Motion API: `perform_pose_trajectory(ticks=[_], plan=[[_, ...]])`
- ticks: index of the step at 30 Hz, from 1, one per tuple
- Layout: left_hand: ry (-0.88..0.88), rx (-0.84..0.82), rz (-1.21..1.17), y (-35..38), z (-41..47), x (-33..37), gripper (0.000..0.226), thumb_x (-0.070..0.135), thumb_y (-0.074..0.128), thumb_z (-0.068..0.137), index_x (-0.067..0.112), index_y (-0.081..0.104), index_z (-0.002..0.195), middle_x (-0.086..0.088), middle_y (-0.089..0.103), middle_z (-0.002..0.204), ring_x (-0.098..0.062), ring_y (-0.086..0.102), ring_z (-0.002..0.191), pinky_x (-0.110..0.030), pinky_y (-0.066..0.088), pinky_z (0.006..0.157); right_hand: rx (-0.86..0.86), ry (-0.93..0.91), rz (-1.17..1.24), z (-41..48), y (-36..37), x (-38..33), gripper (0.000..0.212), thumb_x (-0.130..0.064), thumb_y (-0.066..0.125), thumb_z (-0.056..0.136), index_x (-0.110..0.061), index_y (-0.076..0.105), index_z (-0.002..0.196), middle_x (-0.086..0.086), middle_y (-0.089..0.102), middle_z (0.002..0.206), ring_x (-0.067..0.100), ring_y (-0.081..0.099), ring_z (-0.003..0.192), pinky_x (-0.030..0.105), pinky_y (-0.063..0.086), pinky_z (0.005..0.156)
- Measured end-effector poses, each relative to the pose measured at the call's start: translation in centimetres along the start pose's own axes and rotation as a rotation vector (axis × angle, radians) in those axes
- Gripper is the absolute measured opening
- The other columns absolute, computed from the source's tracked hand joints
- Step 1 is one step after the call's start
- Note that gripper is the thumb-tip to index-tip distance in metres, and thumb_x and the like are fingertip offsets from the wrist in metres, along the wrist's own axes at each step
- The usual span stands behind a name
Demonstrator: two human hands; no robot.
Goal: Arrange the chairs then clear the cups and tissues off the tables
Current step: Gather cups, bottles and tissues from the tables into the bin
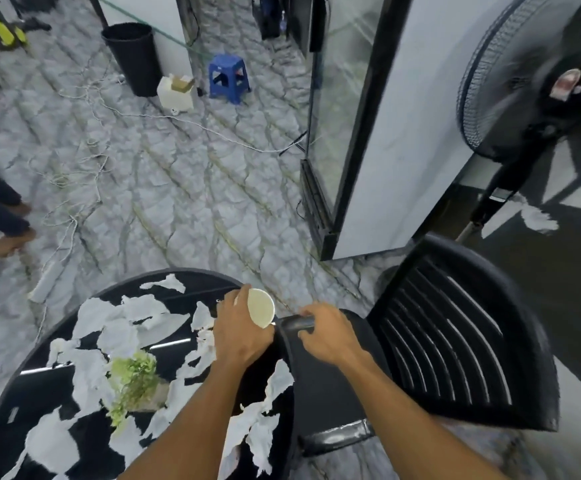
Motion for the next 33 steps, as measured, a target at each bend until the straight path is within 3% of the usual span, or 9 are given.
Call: perform_pose_trajectory(ticks=[4,11,14,19,22,28,31,33], plan=[[0.175,0.033,-0.101,0.0,0.2,5.6,0.094,0.044,0.078,0.064,0.028,0.035,0.145,-0.001,0.045,0.137,-0.025,0.042,0.125,-0.044,0.047,0.097,0.116,0.056,0.05,-0.7,-3.3,2.4,0.042,-0.025,0.065,0.087,-0.019,0.06,0.129,0.001,0.058,0.132,0.019,0.051,0.125,0.032,0.044,0.101],[0.535,-0.042,-0.28,3.9,-6.1,20.6,0.088,0.043,0.083,0.063,0.027,0.041,0.138,0.008,0.048,0.129,-0.013,0.044,0.119,-0.025,0.037,0.092,0.45,0.199,0.2,-9.1,-12.3,12.3,0.039,-0.022,0.069,0.086,-0.021,0.063,0.124,-0.003,0.06,0.123,0.017,0.053,0.118,0.03,0.046,0.097],[0.677,-0.112,-0.296,7.6,-11.5,26.5,0.087,0.041,0.084,0.062,0.024,0.046,0.138,0.006,0.049,0.132,-0.014,0.046,0.123,-0.027,0.041,0.1,0.544,0.28,0.194,-15.4,-14.2,18.5,0.039,-0.024,0.069,0.083,-0.024,0.063,0.122,-0.005,0.06,0.123,0.017,0.051,0.12,0.03,0.045,0.096],[0.844,-0.24,-0.255,14.1,-21.5,35.2,0.092,0.042,0.084,0.061,0.023,0.044,0.142,0.003,0.047,0.136,-0.018,0.044,0.125,-0.034,0.043,0.104,0.607,0.456,0.161,-27.1,-16.0,29.5,0.033,-0.024,0.061,0.078,-0.026,0.064,0.11,-0.002,0.064,0.115,0.024,0.055,0.114,0.031,0.044,0.088],[0.924,-0.322,-0.203,18.8,-28.0,39.4,0.093,0.041,0.085,0.062,0.023,0.043,0.143,0.001,0.048,0.136,-0.019,0.042,0.125,-0.034,0.043,0.1,0.649,0.571,0.15,-35.6,-16.1,36.1,0.041,-0.022,0.063,0.075,-0.025,0.066,0.115,0.001,0.067,0.116,0.027,0.058,0.113,0.032,0.048,0.088],[1.066,-0.548,-0.166,27.8,-41.6,46.3,0.085,0.043,0.079,0.06,0.016,0.05,0.135,-0.005,0.051,0.125,-0.026,0.046,0.117,-0.038,0.045,0.098,0.629,0.87,0.192,-51.7,-13.4,46.9,0.034,-0.025,0.062,0.078,-0.018,0.066,0.112,0.006,0.063,0.112,0.031,0.056,0.11,0.04,0.051,0.088],[1.145,-0.637,-0.138,32.0,-47.3,48.5,0.089,0.051,0.075,0.06,0.016,0.049,0.137,-0.005,0.053,0.129,-0.027,0.047,0.12,-0.03,0.037,0.102,0.665,0.997,0.262,-58.0,-11.4,50.8,0.047,-0.024,0.065,0.079,-0.019,0.064,0.125,0.004,0.062,0.119,0.027,0.056,0.113,0.04,0.052,0.091],[1.177,-0.701,-0.126,33.8,-50.6,49.7,0.091,0.044,0.082,0.06,0.019,0.046,0.14,-0.002,0.05,0.133,-0.023,0.044,0.123,-0.028,0.034,0.103,0.684,1.062,0.306,-61.0,-10.1,52.5,0.042,-0.023,0.066,0.08,-0.019,0.066,0.121,0.004,0.063,0.114,0.027,0.058,0.109,0.038,0.053,0.087]])
Point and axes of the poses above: each hand's wrist, its own z-axis towards the middle knuckle, its own y-axis out of the palm, x = y × z, the point moved 7 cm from there along z, towards the middle knuckle
